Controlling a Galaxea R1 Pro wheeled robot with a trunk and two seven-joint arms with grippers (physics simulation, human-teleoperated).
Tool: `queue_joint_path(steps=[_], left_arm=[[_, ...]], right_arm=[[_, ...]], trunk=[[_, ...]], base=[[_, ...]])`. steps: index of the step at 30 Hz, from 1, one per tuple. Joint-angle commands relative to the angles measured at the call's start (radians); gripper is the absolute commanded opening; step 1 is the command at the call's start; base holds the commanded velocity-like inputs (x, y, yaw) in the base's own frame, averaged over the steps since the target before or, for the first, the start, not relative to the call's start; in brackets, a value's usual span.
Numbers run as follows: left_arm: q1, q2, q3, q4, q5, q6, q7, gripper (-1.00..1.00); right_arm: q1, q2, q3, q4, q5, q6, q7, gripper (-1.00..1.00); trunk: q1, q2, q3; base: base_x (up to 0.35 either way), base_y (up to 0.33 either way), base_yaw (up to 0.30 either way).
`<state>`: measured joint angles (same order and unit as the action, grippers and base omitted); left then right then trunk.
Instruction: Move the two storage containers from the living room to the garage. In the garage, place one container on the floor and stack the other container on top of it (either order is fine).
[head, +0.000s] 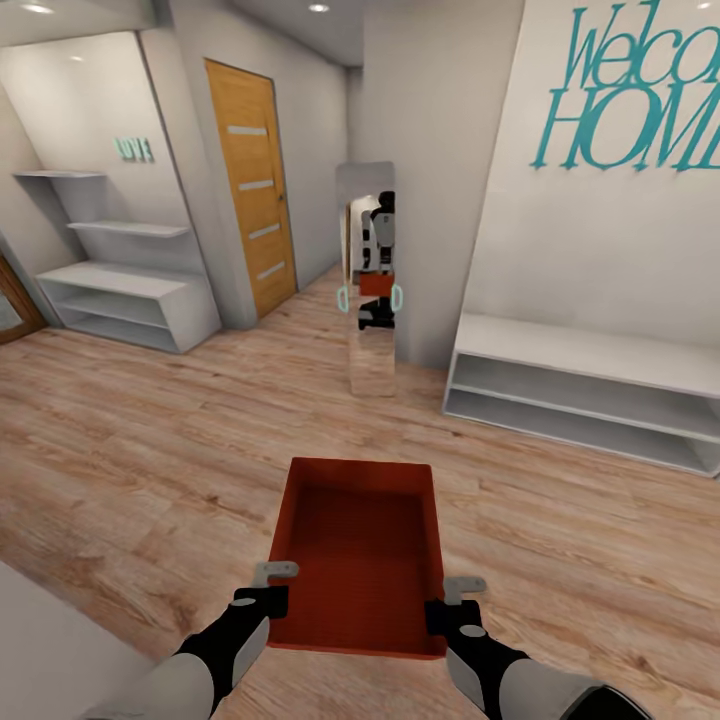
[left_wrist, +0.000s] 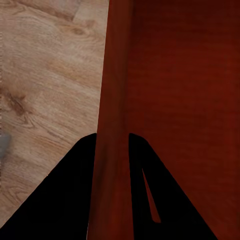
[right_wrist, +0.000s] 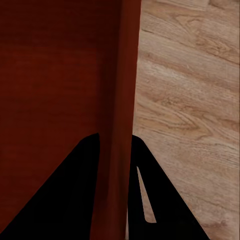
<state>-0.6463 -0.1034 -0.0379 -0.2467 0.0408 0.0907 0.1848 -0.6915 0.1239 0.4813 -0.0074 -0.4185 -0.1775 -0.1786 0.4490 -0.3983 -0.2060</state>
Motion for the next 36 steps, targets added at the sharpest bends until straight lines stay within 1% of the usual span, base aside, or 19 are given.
queue_joint_path(steps=[1, 16, 36], left_arm=[[-0.001, 0.002, 0.006, 0.000, -0.006, 0.008, 0.019, -1.00], [-0.001, 0.002, 0.006, 0.000, -0.006, 0.008, 0.019, -1.00], [0.000, 0.002, 0.005, 0.000, -0.006, 0.008, 0.019, -1.00]], right_arm=[[-0.001, -0.021, 0.016, 0.000, -0.011, -0.007, -0.061, -1.00], [0.000, -0.021, 0.016, 0.000, -0.011, -0.007, -0.061, -1.00], [-0.001, -0.022, 0.016, 0.000, -0.011, -0.007, -0.061, -1.00]], trunk=[[0.001, -0.002, -0.002], [0.001, -0.002, -0.007], [0.001, -0.002, -0.007]], base=[[0.322, 0.000, 0.188], [0.322, 0.000, 0.223], [0.322, 0.000, 0.013]])
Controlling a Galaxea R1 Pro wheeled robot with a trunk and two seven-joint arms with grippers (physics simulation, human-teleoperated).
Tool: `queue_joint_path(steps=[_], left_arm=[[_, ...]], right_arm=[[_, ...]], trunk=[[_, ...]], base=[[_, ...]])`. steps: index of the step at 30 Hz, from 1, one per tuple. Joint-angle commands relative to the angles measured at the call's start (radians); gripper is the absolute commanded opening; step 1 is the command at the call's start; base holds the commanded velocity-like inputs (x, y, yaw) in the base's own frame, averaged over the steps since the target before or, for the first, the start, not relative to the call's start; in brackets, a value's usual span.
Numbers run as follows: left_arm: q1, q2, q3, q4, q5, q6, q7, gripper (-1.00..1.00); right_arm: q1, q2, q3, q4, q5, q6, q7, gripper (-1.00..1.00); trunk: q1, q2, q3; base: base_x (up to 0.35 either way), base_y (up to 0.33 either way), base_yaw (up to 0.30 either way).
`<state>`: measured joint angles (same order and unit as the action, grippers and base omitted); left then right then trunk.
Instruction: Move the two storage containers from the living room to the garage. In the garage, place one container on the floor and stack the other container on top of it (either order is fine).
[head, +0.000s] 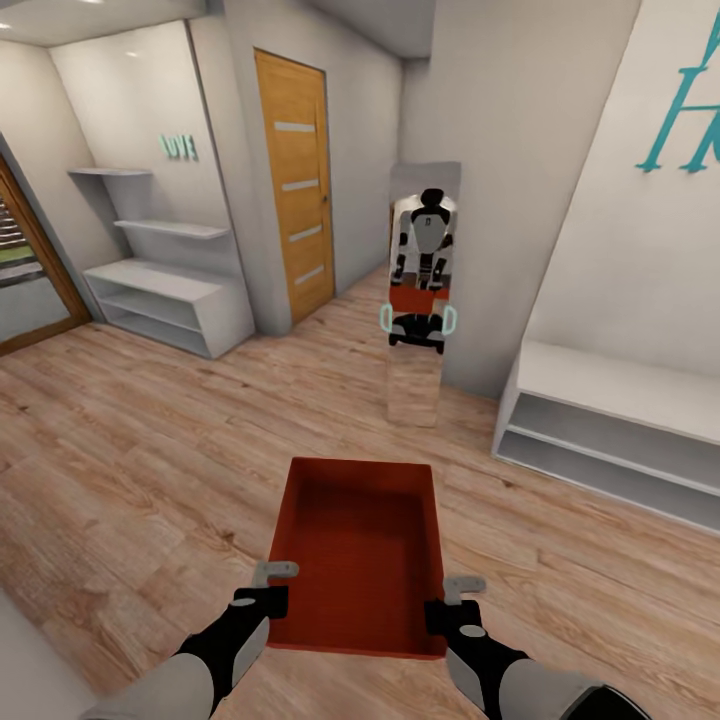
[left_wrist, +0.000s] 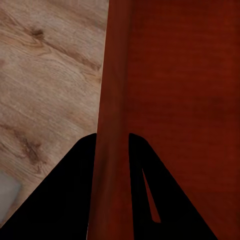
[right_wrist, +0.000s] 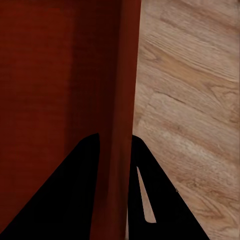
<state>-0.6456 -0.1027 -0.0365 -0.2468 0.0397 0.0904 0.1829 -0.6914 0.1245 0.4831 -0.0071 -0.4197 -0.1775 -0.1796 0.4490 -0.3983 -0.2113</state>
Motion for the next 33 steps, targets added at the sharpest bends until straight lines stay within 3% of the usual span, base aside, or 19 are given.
queue_joint_path(steps=[1, 18, 33], left_arm=[[-0.001, 0.001, 0.004, 0.000, -0.004, 0.008, 0.021, -1.00], [-0.001, 0.000, 0.004, 0.001, -0.004, 0.008, 0.021, -1.00], [-0.001, 0.000, 0.004, 0.001, -0.004, 0.008, 0.021, -1.00]], right_arm=[[-0.001, -0.022, 0.014, -0.001, -0.010, -0.007, -0.060, -1.00], [-0.001, -0.028, 0.014, -0.001, -0.010, -0.007, -0.060, -1.00], [-0.001, -0.028, 0.014, -0.001, -0.010, -0.007, -0.060, -1.00]], trunk=[[0.001, -0.002, -0.002], [0.001, -0.002, -0.009], [0.001, -0.002, -0.009]], base=[[0.322, 0.000, 0.000], [0.322, 0.000, 0.189], [0.322, 0.000, 0.016]])
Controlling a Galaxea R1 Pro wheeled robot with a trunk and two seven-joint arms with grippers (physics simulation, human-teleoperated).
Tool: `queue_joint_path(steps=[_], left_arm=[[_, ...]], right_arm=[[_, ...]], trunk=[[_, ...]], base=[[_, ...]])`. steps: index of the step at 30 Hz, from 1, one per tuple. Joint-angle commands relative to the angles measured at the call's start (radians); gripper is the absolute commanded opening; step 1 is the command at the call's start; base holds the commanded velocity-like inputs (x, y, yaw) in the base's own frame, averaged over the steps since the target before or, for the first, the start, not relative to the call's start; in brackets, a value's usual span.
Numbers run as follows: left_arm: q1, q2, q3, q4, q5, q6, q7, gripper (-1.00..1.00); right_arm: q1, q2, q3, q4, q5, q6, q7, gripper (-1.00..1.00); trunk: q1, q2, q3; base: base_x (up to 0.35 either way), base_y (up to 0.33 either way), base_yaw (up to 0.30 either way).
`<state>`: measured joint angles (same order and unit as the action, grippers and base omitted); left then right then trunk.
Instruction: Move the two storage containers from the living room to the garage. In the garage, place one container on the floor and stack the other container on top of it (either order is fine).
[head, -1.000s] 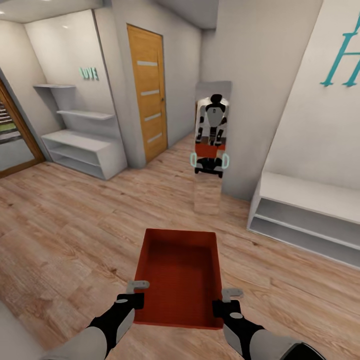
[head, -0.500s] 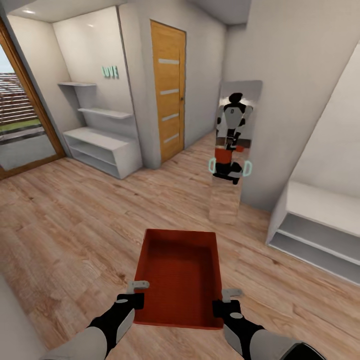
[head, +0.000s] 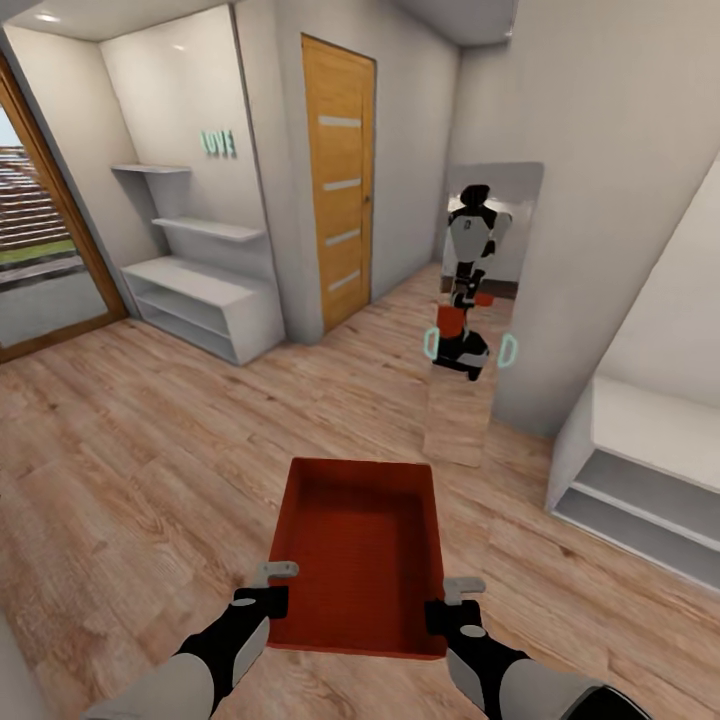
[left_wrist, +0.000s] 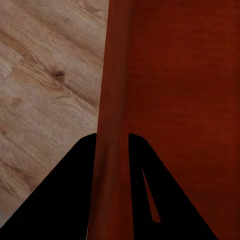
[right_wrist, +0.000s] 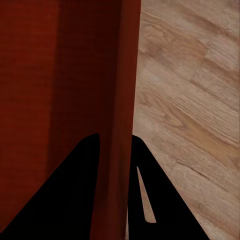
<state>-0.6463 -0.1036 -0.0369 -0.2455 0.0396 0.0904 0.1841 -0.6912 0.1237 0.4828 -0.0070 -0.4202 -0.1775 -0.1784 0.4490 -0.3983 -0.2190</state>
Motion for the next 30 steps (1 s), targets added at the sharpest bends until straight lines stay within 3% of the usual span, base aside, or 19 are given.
queue_joint_path(steps=[1, 6, 25, 30], left_arm=[[0.000, 0.001, 0.004, 0.000, -0.004, 0.008, 0.020, -1.00], [0.000, 0.001, 0.004, 0.000, -0.004, 0.008, 0.020, -1.00], [0.000, 0.001, 0.004, 0.000, -0.004, 0.008, 0.020, -1.00], [0.000, 0.001, 0.004, 0.000, -0.004, 0.008, 0.020, -1.00]], right_arm=[[-0.001, -0.026, 0.014, -0.001, -0.009, -0.007, -0.061, -1.00], [-0.001, -0.024, 0.015, -0.001, -0.008, -0.007, -0.061, -1.00], [-0.001, -0.027, 0.014, -0.001, -0.008, -0.007, -0.061, -1.00], [-0.001, -0.027, 0.014, -0.001, -0.008, -0.007, -0.061, -1.00]], trunk=[[0.001, -0.002, -0.002], [0.001, -0.002, -0.002], [0.001, -0.002, -0.002], [0.001, -0.002, -0.002]], base=[[0.322, 0.000, 0.000], [0.322, 0.000, 0.105], [0.322, 0.000, 0.262], [0.322, 0.000, 0.042]])
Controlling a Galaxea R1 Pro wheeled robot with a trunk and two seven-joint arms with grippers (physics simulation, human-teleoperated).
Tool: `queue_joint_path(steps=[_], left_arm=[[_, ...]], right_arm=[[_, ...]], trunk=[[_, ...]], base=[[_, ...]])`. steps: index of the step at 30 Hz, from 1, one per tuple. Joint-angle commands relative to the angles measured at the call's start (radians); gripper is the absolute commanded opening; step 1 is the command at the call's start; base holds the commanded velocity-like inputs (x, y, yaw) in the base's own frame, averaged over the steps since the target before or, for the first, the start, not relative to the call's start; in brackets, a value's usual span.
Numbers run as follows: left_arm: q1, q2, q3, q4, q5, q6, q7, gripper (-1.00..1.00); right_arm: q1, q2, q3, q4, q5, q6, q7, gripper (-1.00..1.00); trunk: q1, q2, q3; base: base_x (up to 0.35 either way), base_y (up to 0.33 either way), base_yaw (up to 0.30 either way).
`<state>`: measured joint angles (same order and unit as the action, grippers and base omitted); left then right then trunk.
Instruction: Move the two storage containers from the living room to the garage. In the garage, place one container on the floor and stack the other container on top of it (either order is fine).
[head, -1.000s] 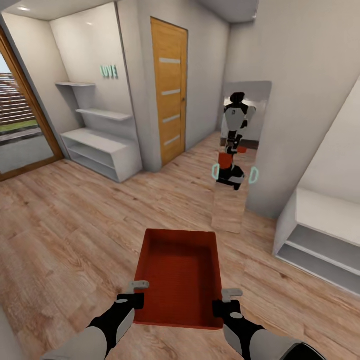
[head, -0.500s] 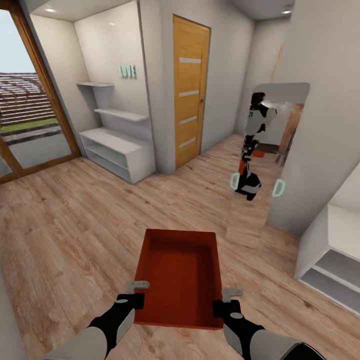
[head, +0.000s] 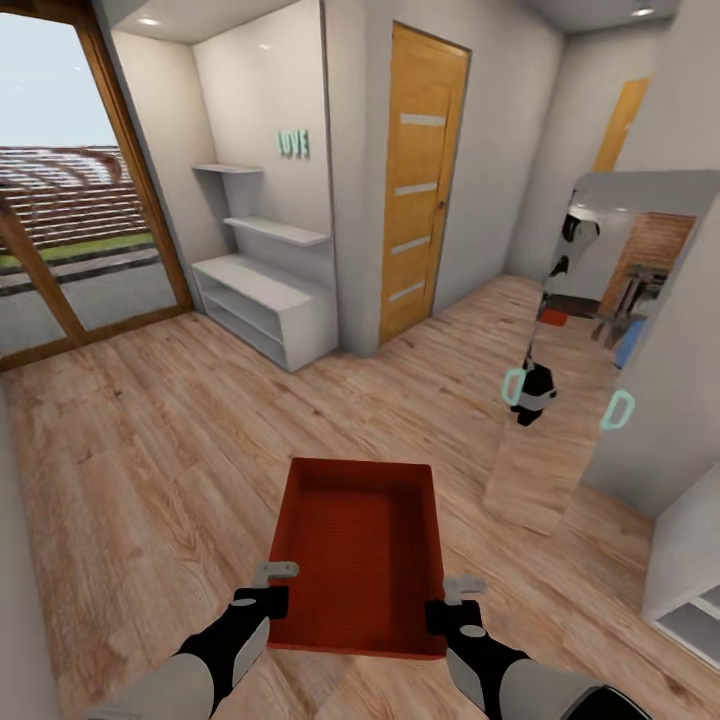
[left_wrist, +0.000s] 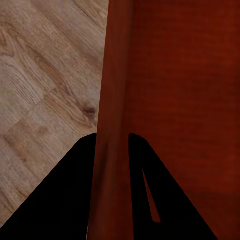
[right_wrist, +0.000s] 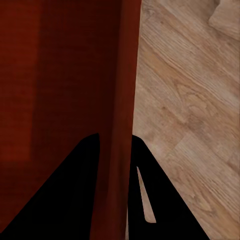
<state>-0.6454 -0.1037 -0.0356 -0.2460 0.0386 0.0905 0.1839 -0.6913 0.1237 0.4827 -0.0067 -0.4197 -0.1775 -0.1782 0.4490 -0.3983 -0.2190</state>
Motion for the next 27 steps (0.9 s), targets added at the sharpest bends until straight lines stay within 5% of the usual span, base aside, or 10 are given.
queue_joint_path(steps=[1, 27], left_arm=[[-0.001, 0.001, 0.003, 0.001, -0.003, 0.008, 0.020, -1.00], [-0.001, 0.001, 0.003, 0.001, -0.003, 0.008, 0.020, -1.00]], right_arm=[[-0.001, -0.027, 0.014, -0.001, -0.008, -0.007, -0.061, -1.00], [-0.001, -0.027, 0.014, -0.001, -0.008, -0.007, -0.061, -1.00]], trunk=[[0.001, -0.002, -0.002], [0.001, -0.002, -0.002]], base=[[0.322, 0.000, 0.006], [0.322, 0.000, 0.000]])
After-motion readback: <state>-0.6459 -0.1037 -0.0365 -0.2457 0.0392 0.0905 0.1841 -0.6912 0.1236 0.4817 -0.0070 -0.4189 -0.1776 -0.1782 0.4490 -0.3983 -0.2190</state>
